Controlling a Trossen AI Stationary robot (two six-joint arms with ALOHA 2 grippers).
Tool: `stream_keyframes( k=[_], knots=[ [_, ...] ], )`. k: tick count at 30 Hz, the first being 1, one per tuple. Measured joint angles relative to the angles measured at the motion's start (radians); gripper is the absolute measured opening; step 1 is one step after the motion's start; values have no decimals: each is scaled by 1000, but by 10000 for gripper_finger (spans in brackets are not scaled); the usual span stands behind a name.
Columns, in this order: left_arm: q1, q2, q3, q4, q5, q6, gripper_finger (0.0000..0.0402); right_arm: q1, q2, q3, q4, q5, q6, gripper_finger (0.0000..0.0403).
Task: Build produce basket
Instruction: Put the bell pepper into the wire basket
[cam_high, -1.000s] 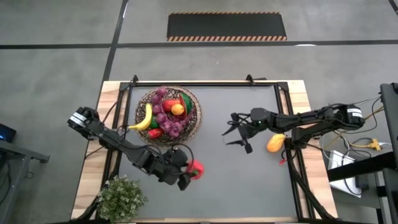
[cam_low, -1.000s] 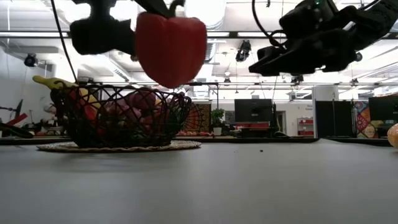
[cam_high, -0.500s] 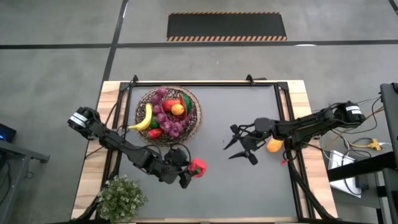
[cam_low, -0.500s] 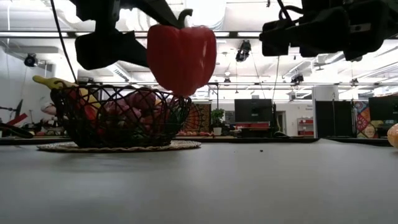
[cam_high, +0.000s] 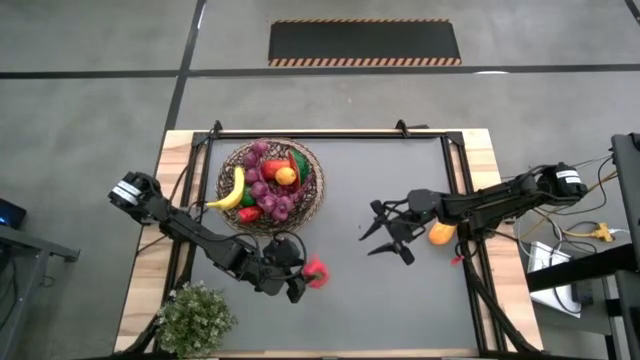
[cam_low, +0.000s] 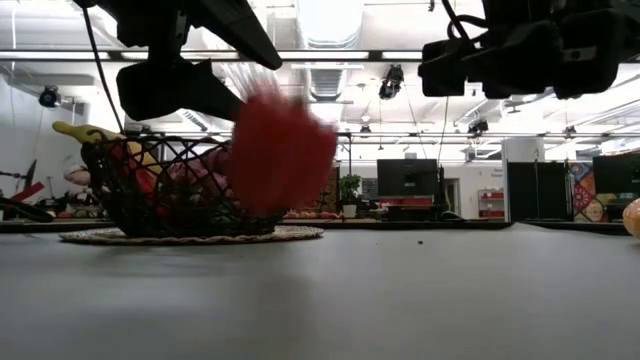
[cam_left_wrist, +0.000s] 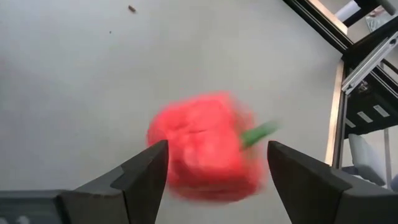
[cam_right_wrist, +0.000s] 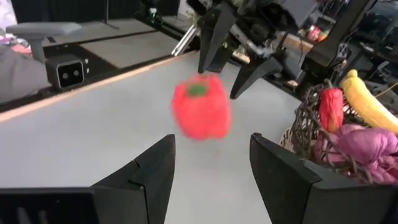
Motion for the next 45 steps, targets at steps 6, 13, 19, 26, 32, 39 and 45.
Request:
stream_keyframes(
  k=[6, 13, 19, 26, 32, 39, 45],
  knots=[
    [0, 0, -1, 1, 0, 0, 254, 0, 0, -1, -17, 0, 3, 192],
    [0, 0, -1, 0, 1, 0, 253, 0, 0, -1, -17, 33, 5, 192],
    [0, 0, -3, -4, 2, 1, 253, 0, 0, -1, -17, 115, 6, 192],
    [-7, 24, -11, 30, 45, -2, 254, 0, 0, -1, -14, 144, 29, 195],
    [-13, 100, 44, 80, 83, 55, 285, 0, 0, -1, -29, 159, 47, 240],
    [-28, 193, 181, -79, 91, 201, 321, 0, 0, -1, -50, 159, 60, 289],
    [-27, 262, 364, -378, 87, 223, 322, 0, 0, -1, -68, 159, 74, 298]
  ],
)
